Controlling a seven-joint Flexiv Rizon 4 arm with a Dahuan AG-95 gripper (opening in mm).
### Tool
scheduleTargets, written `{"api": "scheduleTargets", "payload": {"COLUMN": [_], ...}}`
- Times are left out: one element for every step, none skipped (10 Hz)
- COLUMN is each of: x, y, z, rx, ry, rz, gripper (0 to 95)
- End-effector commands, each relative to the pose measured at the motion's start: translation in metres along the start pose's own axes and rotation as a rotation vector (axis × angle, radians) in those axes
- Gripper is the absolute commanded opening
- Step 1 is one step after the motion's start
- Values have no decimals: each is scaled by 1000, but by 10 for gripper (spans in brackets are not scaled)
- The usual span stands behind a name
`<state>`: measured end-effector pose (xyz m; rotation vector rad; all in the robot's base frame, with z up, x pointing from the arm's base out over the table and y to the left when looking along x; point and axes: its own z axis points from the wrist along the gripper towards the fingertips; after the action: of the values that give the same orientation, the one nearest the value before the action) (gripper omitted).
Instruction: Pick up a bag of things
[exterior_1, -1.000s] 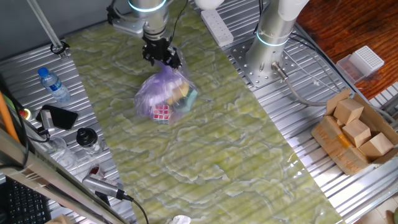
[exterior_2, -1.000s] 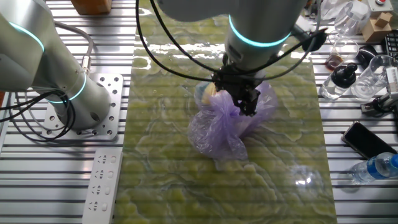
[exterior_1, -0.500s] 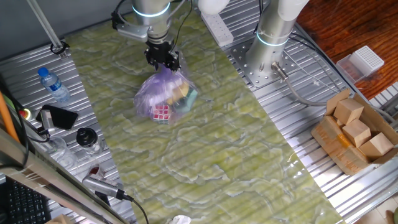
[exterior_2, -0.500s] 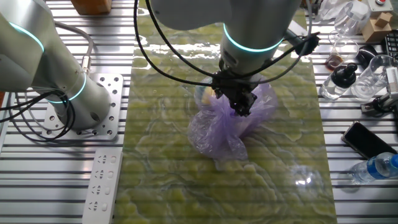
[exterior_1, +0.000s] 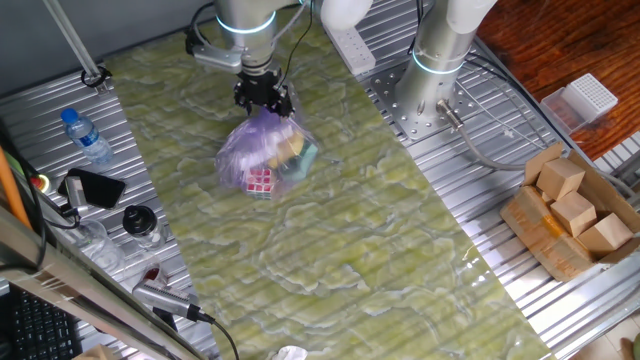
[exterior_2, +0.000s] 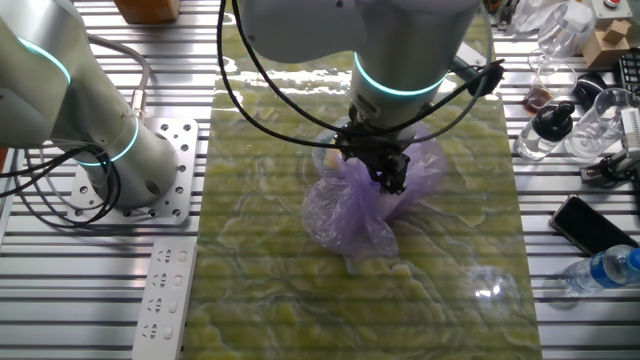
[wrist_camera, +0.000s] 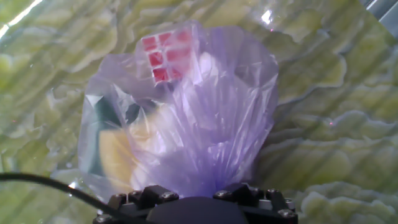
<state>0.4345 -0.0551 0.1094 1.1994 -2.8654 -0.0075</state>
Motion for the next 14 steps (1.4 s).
{"api": "scheduleTargets", "payload": {"x": [-1,-1,-1,-1,-1,-1,-1,-1,-1,-1,-1,-1,-1,0], "y": [-1,0,0,0,0,0,0,0,0,0,0,0,0,0], "z": [5,5,6,6,6,7,7,8,8,8,8,8,3,-3], "rx": [-1,0,3,4,8,10,10,10,9,6,5,-1,-11,-17], "ry": [-5,-6,-8,-10,-9,-10,-10,-9,-9,-7,-6,-10,-6,-8], "rz": [0,5,7,11,32,40,40,44,48,65,76,105,150,174], "gripper": [380,190,0,0,0,0,0,0,0,0,0,0,0,0]}}
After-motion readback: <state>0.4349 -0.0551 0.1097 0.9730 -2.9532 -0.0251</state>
